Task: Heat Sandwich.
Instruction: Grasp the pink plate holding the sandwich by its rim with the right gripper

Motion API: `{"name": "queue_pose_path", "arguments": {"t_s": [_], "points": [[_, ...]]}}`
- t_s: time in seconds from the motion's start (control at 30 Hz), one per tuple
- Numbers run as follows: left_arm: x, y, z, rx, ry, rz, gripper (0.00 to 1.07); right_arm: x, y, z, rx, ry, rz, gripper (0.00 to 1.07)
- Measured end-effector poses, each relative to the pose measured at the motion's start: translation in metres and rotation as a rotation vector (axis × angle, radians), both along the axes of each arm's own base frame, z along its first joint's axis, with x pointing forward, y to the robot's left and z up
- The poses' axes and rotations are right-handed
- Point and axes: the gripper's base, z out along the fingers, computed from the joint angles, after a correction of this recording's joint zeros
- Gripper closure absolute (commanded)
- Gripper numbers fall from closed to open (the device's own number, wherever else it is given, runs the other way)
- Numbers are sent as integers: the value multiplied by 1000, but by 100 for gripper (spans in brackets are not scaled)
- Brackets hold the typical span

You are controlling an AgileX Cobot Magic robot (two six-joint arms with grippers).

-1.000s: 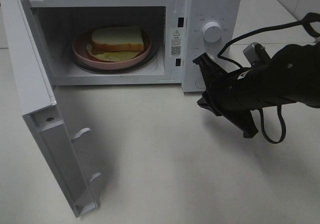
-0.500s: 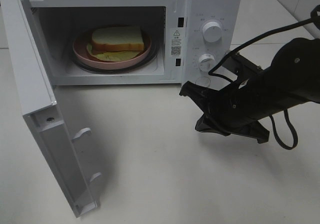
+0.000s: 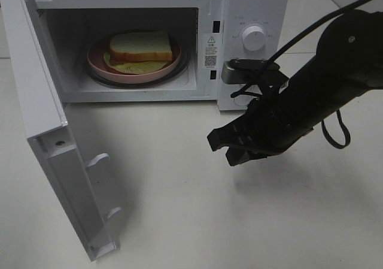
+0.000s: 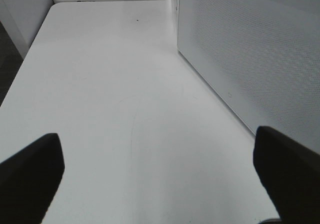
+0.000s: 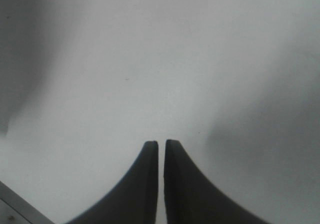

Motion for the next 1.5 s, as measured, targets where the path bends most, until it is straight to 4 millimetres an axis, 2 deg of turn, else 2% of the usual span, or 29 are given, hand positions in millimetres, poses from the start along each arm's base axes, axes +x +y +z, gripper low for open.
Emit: {"name": "queue_pose_path", "arguments": {"t_s": [0.03, 0.1, 0.2, 0.23, 0.3, 0.33, 0.4, 0.53, 0.8, 1.03, 1.07, 1.17, 1.2, 1.23, 1.27, 1.3, 1.33, 1.37, 1.4, 1.47, 1.5], "points": [[0, 0, 0, 0, 0, 0, 9, 1, 1, 4, -24, -27, 99, 98], [0, 0, 0, 0, 0, 0, 9, 2, 1, 5, -35, -39, 143, 98], [0, 0, 0, 0, 0, 0, 9, 4, 3, 11, -82, -95, 351, 96], [0, 0, 0, 0, 0, 0, 9, 4, 3, 11, -82, -95, 351, 96], [0, 0, 0, 0, 0, 0, 9, 5, 3, 15, -109, -131, 463, 96], [0, 0, 0, 0, 0, 0, 9, 7, 3, 18, -137, -166, 576, 96], [0, 0, 0, 0, 0, 0, 9, 7, 3, 19, -149, -180, 621, 95], [0, 0, 0, 0, 0, 0, 9, 12, 3, 26, -223, -263, 849, 94], [0, 0, 0, 0, 0, 0, 9, 21, -1, 34, -344, -356, 1058, 92], [0, 0, 0, 0, 0, 0, 9, 26, -6, 36, -446, -384, 1146, 89], [0, 0, 0, 0, 0, 0, 9, 26, -7, 36, -458, -386, 1154, 87], [0, 0, 0, 0, 0, 0, 9, 29, -9, 37, -504, -394, 1185, 70], [0, 0, 0, 0, 0, 0, 9, 29, -9, 37, -504, -394, 1185, 70], [0, 0, 0, 0, 0, 0, 9, 29, -10, 37, -512, -395, 1191, 63], [0, 0, 0, 0, 0, 0, 9, 29, -10, 37, -514, -398, 1190, 50], [0, 0, 0, 0, 0, 0, 9, 29, -10, 37, -515, -401, 1186, 43], [0, 0, 0, 0, 0, 0, 9, 29, -10, 37, -515, -401, 1186, 43], [0, 0, 0, 0, 0, 0, 9, 30, -10, 37, -516, -402, 1182, 36], [0, 0, 0, 0, 0, 0, 9, 29, -9, 37, -518, -401, 1178, 23], [0, 0, 0, 0, 0, 0, 9, 29, -8, 37, -524, -401, 1182, 11], [0, 0, 0, 0, 0, 0, 9, 29, -8, 37, -524, -401, 1182, 11]]}}
